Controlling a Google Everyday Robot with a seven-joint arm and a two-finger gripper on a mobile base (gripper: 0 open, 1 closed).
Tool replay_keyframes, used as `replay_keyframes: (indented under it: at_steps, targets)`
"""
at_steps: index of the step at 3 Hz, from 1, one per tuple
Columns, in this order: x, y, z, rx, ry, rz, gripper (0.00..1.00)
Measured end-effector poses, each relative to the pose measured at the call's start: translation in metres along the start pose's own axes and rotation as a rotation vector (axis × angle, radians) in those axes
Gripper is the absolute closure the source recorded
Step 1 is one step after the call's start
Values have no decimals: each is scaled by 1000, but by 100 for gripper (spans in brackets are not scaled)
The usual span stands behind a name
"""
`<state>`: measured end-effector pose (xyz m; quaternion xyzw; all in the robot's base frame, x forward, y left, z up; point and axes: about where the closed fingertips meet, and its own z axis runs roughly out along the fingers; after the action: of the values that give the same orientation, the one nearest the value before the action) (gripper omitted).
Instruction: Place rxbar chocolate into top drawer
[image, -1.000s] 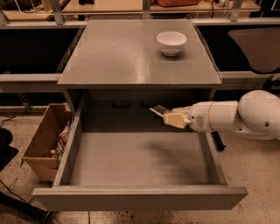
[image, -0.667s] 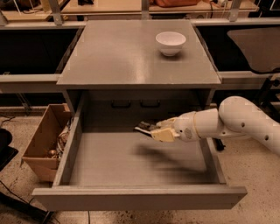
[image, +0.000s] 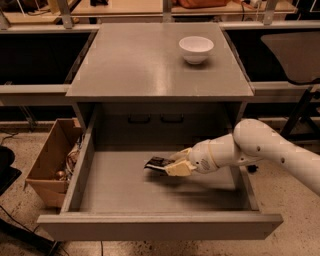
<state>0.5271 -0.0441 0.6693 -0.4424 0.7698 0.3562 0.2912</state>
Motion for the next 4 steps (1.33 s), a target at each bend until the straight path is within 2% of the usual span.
replay_keyframes:
  at_steps: [1, 3, 4]
  targets:
    - [0, 0, 0, 1, 0, 2, 50]
    - [0, 0, 1, 1, 0, 2, 4]
    - [0, 0, 1, 0, 0, 2, 0]
